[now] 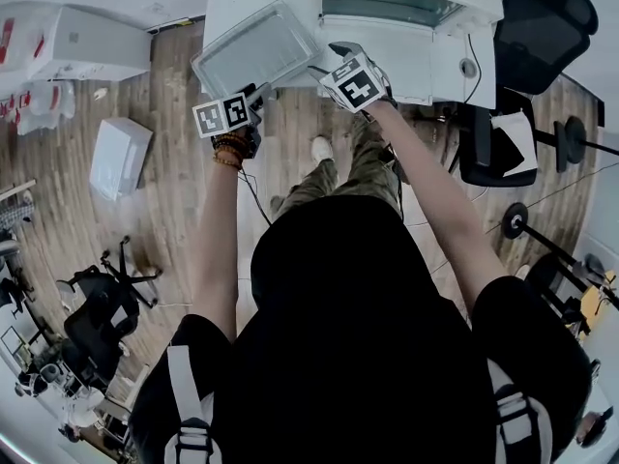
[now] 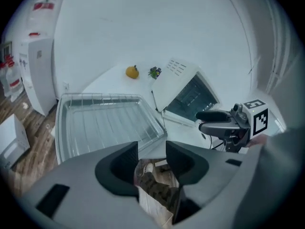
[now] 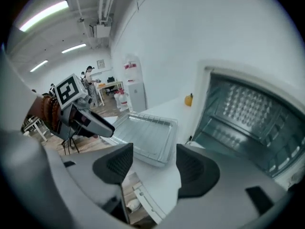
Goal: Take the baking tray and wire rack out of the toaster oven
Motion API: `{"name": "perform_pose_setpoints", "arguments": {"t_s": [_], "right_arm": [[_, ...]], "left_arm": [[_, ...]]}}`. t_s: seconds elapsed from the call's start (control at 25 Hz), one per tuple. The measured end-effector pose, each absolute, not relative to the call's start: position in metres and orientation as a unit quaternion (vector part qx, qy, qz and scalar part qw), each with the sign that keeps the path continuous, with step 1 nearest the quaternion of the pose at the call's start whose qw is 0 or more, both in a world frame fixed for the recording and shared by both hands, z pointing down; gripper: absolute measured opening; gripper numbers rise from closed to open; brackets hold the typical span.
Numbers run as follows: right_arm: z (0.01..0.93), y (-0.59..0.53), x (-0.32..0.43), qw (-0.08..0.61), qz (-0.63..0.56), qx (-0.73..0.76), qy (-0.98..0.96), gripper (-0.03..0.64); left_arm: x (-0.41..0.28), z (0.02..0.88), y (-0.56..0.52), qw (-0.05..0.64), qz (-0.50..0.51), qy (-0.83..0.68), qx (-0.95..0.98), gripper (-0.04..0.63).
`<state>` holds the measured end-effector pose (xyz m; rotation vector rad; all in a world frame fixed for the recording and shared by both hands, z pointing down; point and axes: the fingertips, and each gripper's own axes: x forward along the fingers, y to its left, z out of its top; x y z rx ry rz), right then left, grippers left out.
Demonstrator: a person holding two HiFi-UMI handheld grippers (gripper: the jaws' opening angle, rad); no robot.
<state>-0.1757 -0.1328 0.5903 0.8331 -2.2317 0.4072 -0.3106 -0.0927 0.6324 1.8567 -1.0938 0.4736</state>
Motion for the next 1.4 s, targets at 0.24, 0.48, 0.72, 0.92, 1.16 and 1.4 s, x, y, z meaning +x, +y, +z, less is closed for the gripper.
{"name": "perform_pose_setpoints", "arguments": {"t_s": [0.24, 0.48, 0.72, 0.92, 1.16, 1.4], "right_arm": [[0.495, -0.156, -0.147, 0.253, 0.08, 0.387, -0.883, 0.291], [0.42, -0.162, -0.107, 0.159, 0.063, 0.444, -0.88, 0.29], [0.354, -0.143, -0.066, 0.066, 0.023, 0.512, -0.856, 0.227], [0.316, -0.118, -0.033, 0.0, 0.0, 0.556, -0.831, 0.185], [0.296, -0.097, -0.009, -0.022, -0.039, 0.603, -0.796, 0.146], [0.302, -0.082, -0.018, -0.005, -0.074, 0.628, -0.774, 0.123]], "left_arm": [[-0.276, 0.555, -0.13, 0.331, 0.162, -0.471, 0.802, 0.193], [-0.229, 0.466, -0.149, 0.193, 0.124, -0.49, 0.841, 0.175], [-0.202, 0.401, -0.147, 0.109, 0.07, -0.504, 0.854, 0.155], [-0.184, 0.355, -0.142, 0.061, 0.026, -0.509, 0.858, 0.14], [-0.154, 0.318, -0.128, -0.004, 0.0, -0.499, 0.867, 0.118], [-0.132, 0.32, -0.116, -0.024, -0.008, -0.488, 0.872, 0.087]]}}
